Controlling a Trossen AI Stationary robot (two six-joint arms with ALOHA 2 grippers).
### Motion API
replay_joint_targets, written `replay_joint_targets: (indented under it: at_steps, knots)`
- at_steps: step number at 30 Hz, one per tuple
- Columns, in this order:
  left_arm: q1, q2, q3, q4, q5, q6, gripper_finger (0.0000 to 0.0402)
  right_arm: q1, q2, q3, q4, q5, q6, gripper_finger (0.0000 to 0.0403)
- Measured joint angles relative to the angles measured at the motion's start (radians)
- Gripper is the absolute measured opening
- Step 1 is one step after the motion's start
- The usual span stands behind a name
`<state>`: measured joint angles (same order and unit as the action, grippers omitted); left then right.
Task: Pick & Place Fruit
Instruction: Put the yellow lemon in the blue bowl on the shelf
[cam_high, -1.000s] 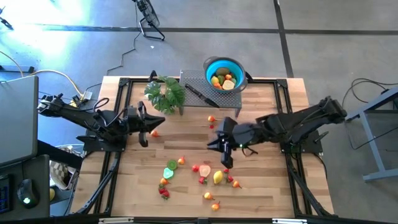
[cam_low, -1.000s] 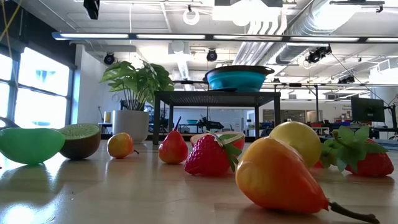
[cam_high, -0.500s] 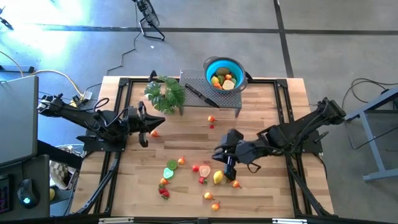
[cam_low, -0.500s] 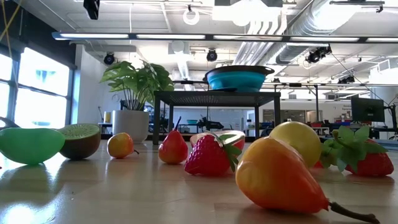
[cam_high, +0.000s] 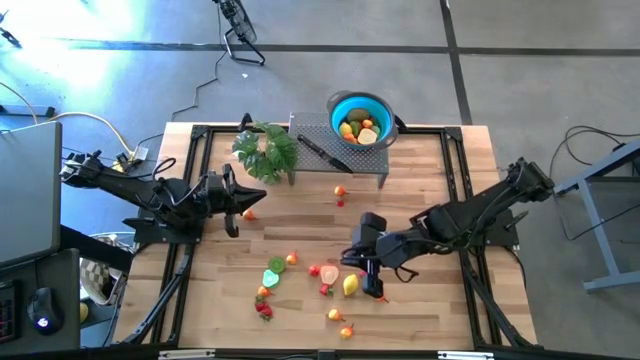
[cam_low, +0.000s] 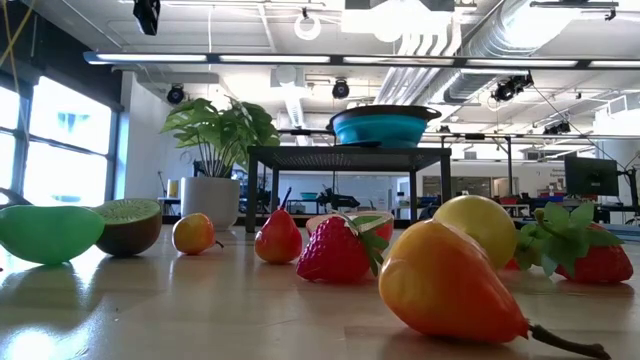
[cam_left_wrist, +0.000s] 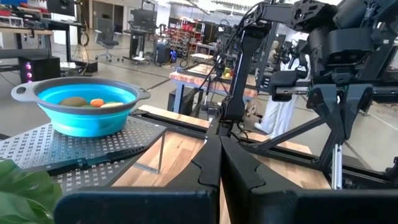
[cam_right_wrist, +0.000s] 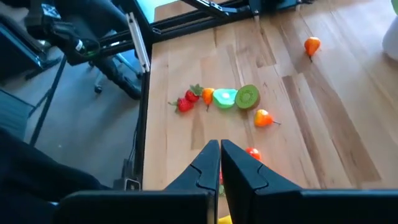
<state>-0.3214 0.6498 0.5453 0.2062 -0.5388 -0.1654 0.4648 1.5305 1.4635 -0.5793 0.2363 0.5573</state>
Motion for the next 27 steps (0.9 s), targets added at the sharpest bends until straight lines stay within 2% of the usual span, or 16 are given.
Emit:
replay_joint_targets:
  at_steps: [7,11,18,27]
  knots:
    - [0.0,0.0,0.0,0.0,0.0,-0.001,0.0,0.0,0.03,0.0,-0.007,0.011,-0.039,0.001]
    - [0.0,0.0,0.0,0.0,0.0,-0.016,0.0,0.0,0.039,0.0,-0.039,0.021,-0.034,0.0035]
    - [0.0,0.0,0.0,0.0,0.0,-0.023,0.0,0.0,0.044,0.0,-0.053,0.032,-0.042,0.0126]
    - [0.0,0.0,0.0,0.0,0.0,-0.023,0.0,0.0,0.044,0.0,-0.074,0.051,-0.168,0.0257]
